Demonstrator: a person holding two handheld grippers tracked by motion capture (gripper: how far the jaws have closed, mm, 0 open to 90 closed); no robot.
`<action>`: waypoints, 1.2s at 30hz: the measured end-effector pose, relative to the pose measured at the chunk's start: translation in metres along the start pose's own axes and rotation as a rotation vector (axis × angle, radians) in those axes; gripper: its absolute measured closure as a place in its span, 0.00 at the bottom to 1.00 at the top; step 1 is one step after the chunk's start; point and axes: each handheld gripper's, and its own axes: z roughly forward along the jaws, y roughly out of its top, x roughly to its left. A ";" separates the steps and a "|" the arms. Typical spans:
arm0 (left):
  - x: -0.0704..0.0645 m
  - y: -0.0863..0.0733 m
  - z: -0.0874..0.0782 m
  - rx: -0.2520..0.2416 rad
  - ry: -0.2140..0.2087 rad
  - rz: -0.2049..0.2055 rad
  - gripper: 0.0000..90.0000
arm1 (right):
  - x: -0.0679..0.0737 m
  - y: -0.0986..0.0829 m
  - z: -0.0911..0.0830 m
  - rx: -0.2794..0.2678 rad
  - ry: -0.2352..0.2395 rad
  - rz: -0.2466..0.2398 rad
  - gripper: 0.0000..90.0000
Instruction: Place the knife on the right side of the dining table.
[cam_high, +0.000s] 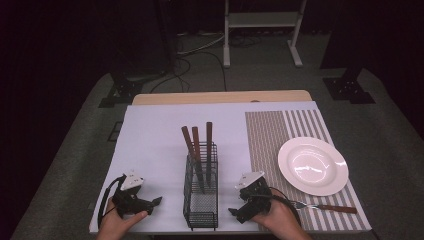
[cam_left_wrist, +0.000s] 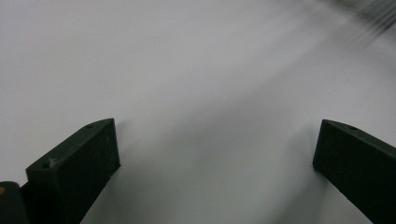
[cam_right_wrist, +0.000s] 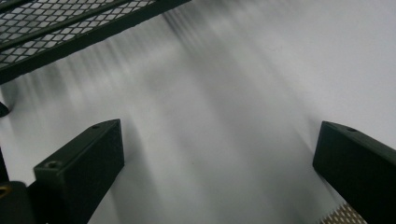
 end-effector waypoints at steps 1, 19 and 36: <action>0.000 0.000 0.000 0.000 0.000 0.000 0.00 | 0.000 0.000 0.000 0.000 0.000 0.000 0.01; 0.000 0.000 0.000 0.000 0.001 0.001 0.00 | -0.009 0.005 -0.005 0.013 0.007 -0.002 0.01; 0.000 0.000 0.000 -0.001 0.002 -0.002 0.00 | -0.024 0.022 -0.021 -0.044 0.020 0.028 0.01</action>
